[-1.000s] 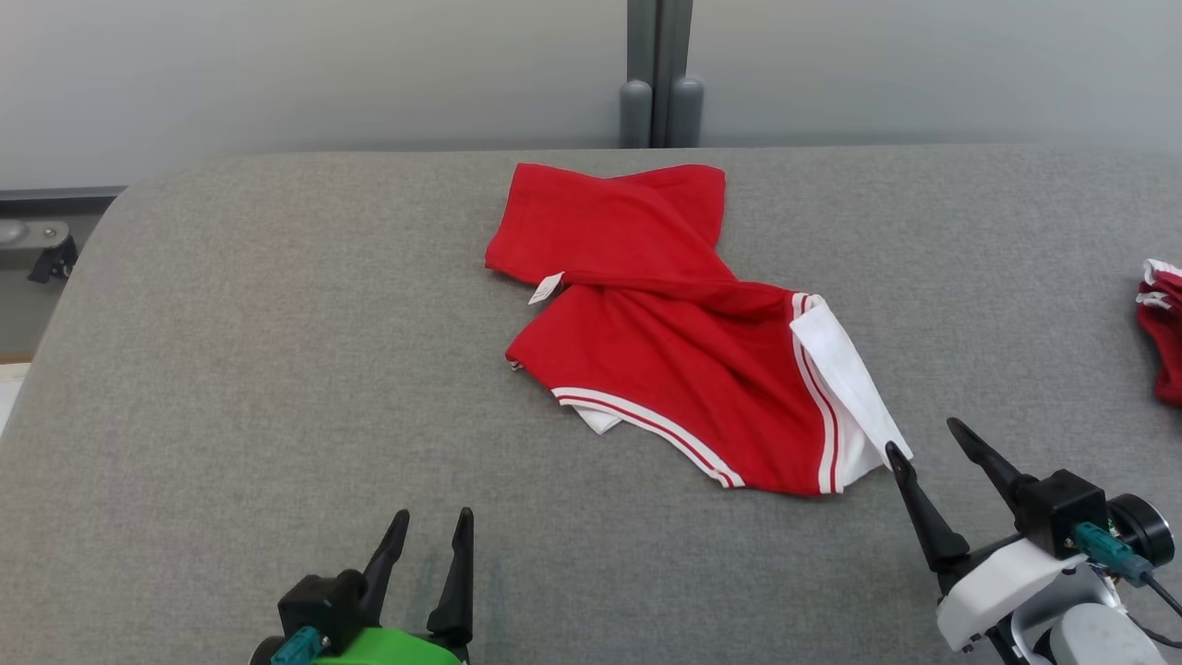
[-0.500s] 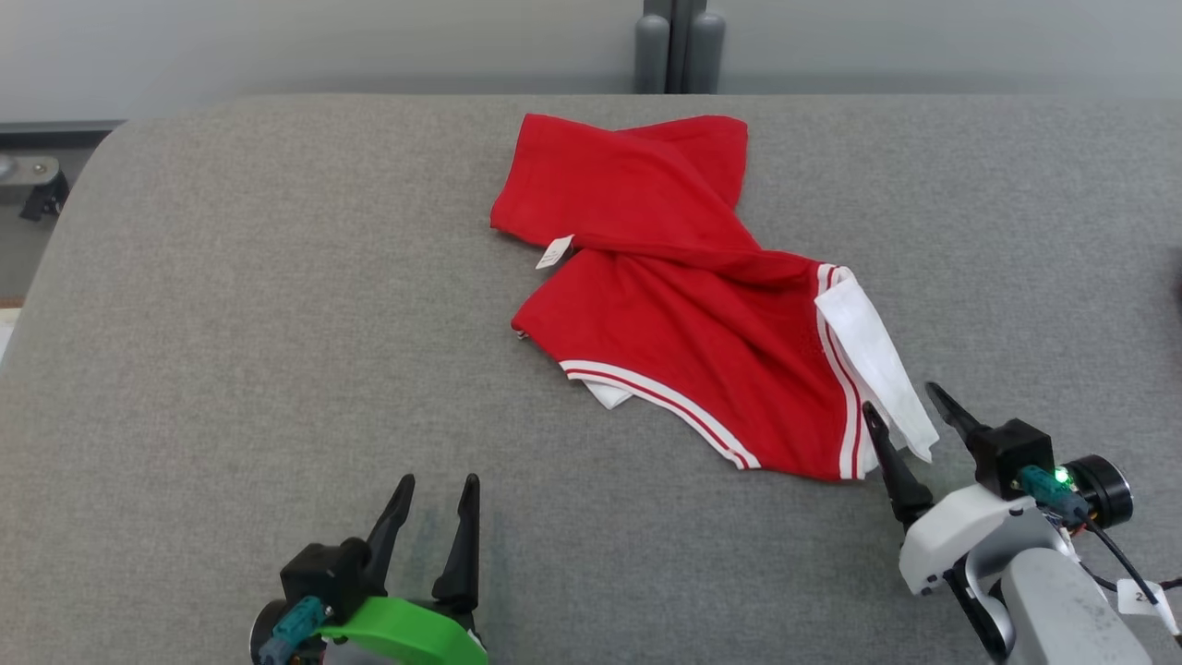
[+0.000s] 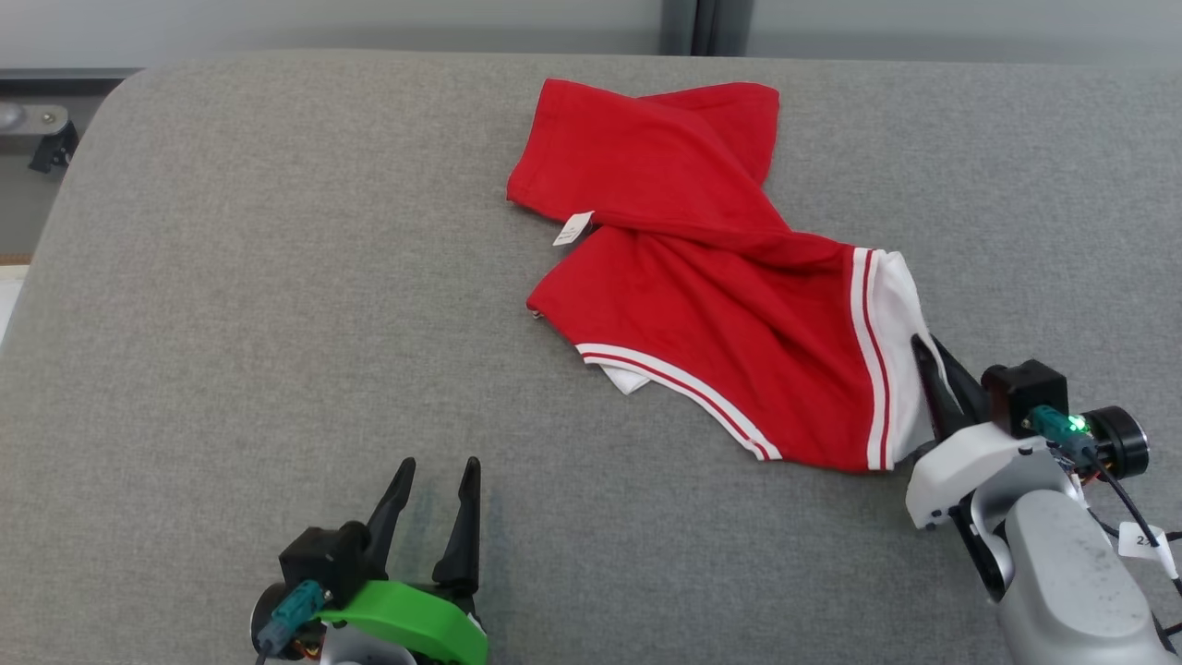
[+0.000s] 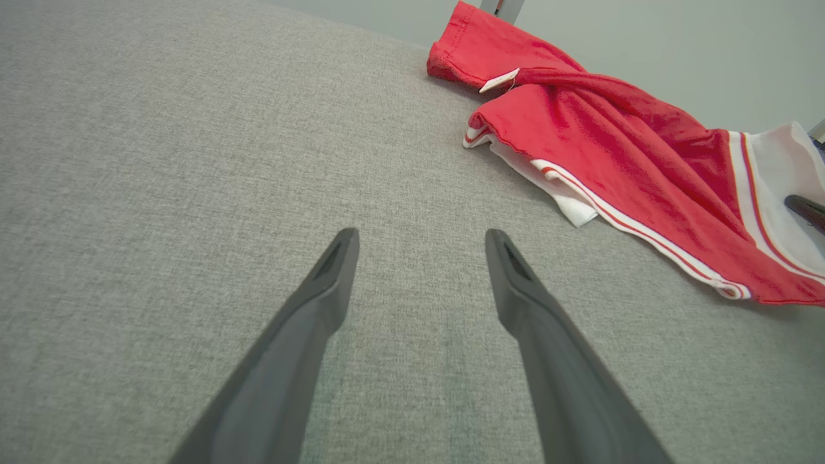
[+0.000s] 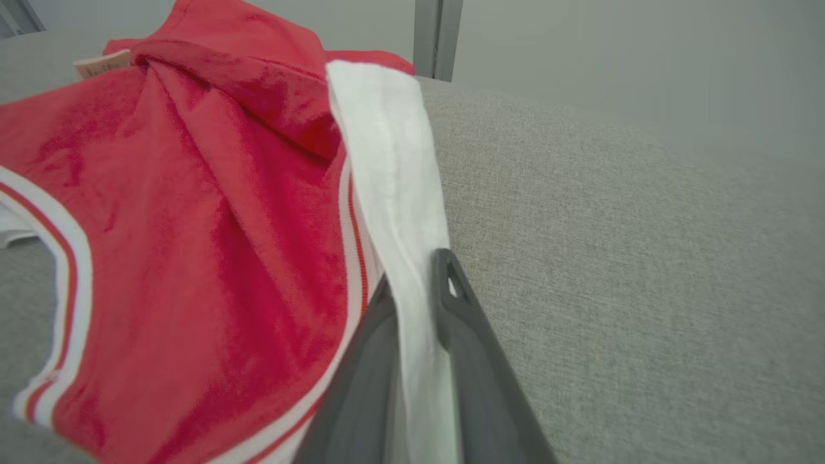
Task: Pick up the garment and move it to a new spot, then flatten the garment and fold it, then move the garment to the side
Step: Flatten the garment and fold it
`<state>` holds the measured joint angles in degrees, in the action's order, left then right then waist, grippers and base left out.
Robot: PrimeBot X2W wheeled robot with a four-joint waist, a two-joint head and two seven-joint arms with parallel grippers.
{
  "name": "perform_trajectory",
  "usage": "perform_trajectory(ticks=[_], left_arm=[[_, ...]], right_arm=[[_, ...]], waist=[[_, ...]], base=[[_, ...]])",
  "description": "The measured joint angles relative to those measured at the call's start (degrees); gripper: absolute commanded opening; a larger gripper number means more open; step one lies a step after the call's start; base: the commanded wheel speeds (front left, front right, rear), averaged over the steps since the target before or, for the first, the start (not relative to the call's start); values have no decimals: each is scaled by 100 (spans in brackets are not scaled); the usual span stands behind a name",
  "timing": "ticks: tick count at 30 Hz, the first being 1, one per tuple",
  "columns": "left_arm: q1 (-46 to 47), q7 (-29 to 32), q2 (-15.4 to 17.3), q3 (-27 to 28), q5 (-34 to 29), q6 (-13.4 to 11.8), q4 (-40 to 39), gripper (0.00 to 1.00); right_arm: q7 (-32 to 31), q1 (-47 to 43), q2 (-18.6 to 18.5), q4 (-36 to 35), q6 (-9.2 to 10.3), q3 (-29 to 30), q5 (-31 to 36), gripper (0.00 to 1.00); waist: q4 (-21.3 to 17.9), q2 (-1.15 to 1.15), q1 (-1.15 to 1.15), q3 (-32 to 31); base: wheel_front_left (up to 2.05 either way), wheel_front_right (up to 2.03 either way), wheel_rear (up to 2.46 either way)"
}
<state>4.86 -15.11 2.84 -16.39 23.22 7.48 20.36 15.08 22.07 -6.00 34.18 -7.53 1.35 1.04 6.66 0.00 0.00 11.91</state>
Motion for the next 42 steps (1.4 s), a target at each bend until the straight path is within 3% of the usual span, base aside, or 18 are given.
perform_trajectory(ticks=[3, 6, 10, 14, 17, 24, 29, 33, 42], left_arm=[[1, 0, 0, 7, 42, 0, 3, 100], [1, -1, 1, 26, 44, 0, -10, 100], [20, -1, 0, -25, 36, 0, -20, 100], [115, -1, 0, -168, 35, 0, 16, 100], [142, -1, -1, -208, 74, 0, 53, 100], [120, 0, -1, -213, 130, 0, 126, 100], [105, -1, -1, -202, 126, 0, 154, 100], [114, 0, -1, -181, 101, 0, 124, 100], [-1, 0, -1, -7, 41, 0, 79, 100]], right_arm=[[0, 171, -55, -172, 0, 101, 5, 0], [-1, 710, -415, -328, 0, 114, 48, 0], [-85, 2234, -1211, -359, 0, -272, 314, 0], [-168, 4183, -1769, -260, -1, -798, 577, 0], [-134, 5247, -1798, 25, 0, -1171, 642, 0], [-42, 6279, -1486, 945, -1, -2316, 545, 0], [-10, 6455, -1517, 1337, -1, -2715, 452, 0], [-8, 6276, -1675, 1428, -1, -2686, 211, 0], [-8, 3795, -2013, 1490, -1, -2616, -428, 0]], waist=[[-4, 0, 0, -38], [-22, 0, 0, -67], [-8, 0, 0, -70], [101, 0, 0, -38], [215, 0, 0, -44], [348, 0, 0, -202], [374, 0, 0, -246], [383, 0, 0, -247], [260, 0, 0, -351]], base=[[0, 0, 0], [0, 0, 0], [0, 0, 0], [0, 0, 0], [0, 0, 0], [0, 0, 0], [0, 0, 0], [0, 0, 0], [0, 0, 0]])
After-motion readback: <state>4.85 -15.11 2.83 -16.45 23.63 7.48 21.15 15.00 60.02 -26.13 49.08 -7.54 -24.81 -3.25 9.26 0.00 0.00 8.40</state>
